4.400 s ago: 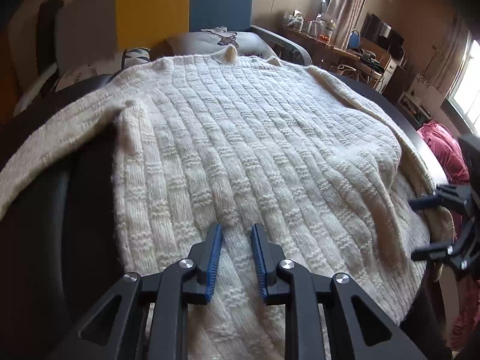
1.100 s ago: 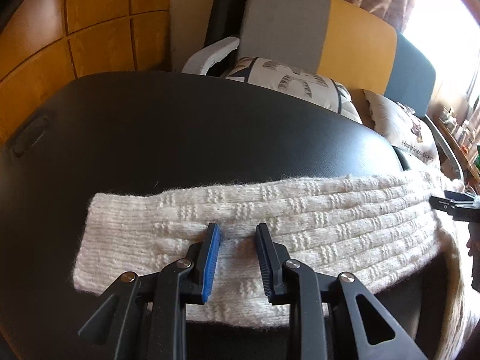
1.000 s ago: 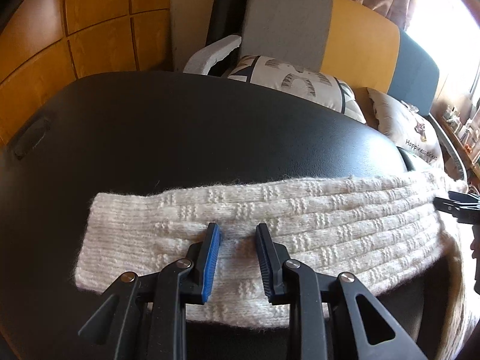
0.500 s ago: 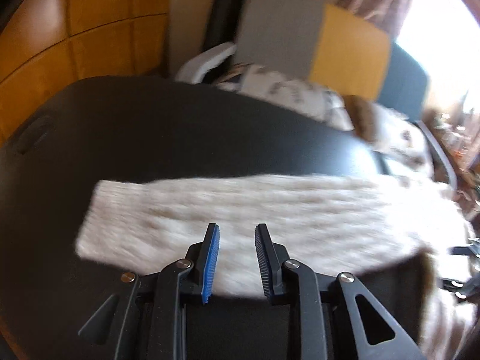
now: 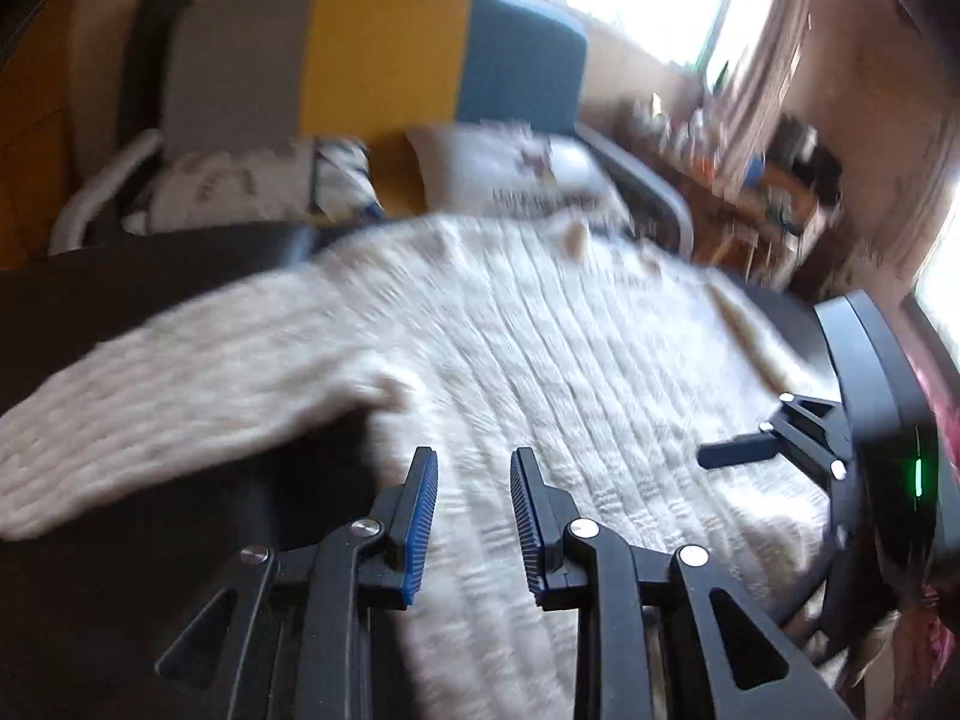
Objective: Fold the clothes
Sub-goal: 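Move both open grippers back over the sweater body, then move the open right gripper to the cuff of the sweater sleeve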
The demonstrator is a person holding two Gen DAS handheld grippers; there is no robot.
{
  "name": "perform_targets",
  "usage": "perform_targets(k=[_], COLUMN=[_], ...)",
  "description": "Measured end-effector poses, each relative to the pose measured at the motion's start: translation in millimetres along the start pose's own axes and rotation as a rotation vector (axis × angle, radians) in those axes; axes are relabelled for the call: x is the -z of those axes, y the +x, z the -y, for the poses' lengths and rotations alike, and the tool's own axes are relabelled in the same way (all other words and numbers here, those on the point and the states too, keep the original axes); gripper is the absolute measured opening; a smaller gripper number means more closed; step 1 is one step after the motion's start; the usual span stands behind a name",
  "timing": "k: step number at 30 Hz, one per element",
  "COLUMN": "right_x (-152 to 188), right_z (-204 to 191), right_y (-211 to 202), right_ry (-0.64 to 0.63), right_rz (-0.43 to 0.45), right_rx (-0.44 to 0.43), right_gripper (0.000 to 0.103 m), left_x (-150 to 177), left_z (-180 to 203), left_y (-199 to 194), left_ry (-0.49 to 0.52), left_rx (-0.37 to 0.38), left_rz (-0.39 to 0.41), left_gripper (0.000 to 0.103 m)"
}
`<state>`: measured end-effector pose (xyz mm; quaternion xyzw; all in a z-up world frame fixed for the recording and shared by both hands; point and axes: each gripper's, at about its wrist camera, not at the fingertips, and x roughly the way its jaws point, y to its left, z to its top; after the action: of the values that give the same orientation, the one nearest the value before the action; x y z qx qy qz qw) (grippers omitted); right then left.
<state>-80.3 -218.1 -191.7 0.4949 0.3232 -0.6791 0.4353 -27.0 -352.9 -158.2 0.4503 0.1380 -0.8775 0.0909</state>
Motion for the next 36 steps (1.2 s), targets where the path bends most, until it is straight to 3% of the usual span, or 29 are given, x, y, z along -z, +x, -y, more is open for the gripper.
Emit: perform_targets(k=[1, 6, 9, 15, 20, 24, 30, 33, 36], right_x=[5.6, 21.1, 22.8, 80.0, 161.5, 236.7, 307.0, 325.6, 334.3], right_z=[1.7, 5.1, 7.4, 24.8, 40.4, 49.4, 41.1, 42.1, 49.9], right_y=[0.8, -1.9, -11.5, -87.9, -142.0, -171.2, -200.4, -213.9, -217.9], right_ry=[0.016, 0.041, 0.075, 0.236, 0.357, 0.468, 0.595, 0.679, 0.764], right_rz=[0.027, 0.113, 0.129, 0.349, 0.392, 0.402, 0.428, 0.506, 0.554], right_rx=[-0.014, -0.027, -0.024, -0.108, 0.009, 0.115, 0.319, 0.271, 0.158], right_gripper=[0.103, 0.103, 0.103, 0.103, 0.103, 0.103, 0.103, 0.103, 0.103], left_x=[1.3, 2.4, 18.3, 58.0, 91.1, 101.0, 106.5, 105.2, 103.4], left_z=[1.2, 4.2, 22.8, 67.8, 96.7, 101.9, 99.5, 98.6, 100.3], left_y=[11.4, 14.3, -5.5, -44.5, -38.2, -44.0, -46.7, -45.3, -42.8], left_ry=[0.001, -0.003, 0.003, 0.036, 0.077, 0.070, 0.025, 0.013, 0.029], left_rx=[-0.009, -0.058, -0.041, 0.000, -0.036, -0.075, -0.069, -0.059, -0.062], left_rz=[-0.046, -0.042, -0.010, 0.046, 0.005, 0.039, 0.042, 0.032, 0.026], left_gripper=[0.025, 0.026, 0.026, 0.026, 0.026, 0.026, 0.027, 0.027, 0.027])
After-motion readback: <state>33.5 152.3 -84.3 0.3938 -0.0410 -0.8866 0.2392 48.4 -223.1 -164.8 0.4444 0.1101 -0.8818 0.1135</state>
